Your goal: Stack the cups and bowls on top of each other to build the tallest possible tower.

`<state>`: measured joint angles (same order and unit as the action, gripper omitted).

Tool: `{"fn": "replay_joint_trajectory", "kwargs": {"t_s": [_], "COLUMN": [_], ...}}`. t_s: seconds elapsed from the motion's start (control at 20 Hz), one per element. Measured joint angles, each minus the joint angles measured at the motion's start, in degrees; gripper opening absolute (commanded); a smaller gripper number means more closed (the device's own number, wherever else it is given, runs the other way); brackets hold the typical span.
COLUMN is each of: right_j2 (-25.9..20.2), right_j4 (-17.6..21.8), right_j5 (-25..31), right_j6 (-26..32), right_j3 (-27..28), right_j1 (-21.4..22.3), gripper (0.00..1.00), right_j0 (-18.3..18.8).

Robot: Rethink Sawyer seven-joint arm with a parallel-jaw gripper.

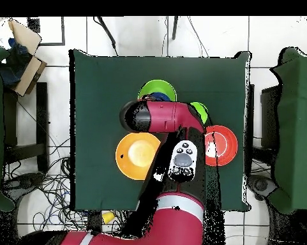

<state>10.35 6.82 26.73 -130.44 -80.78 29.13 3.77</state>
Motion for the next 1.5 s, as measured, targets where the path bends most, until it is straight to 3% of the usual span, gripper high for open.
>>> {"fn": "replay_joint_trajectory", "kwargs": {"t_s": [0.6,0.85,1.5], "right_j2": [-0.49,-1.63,-5.67], "right_j4": [-0.13,-0.14,-0.07], "right_j5": [6.59,8.38,9.23], "right_j6": [0.0,0.0,0.0], "right_j3": [0.0,-0.31,-10.82], "right_j1": [2.64,5.63,18.82], "gripper": [1.0,1.0,1.0], "right_j0": [1.12,2.98,10.78]}}
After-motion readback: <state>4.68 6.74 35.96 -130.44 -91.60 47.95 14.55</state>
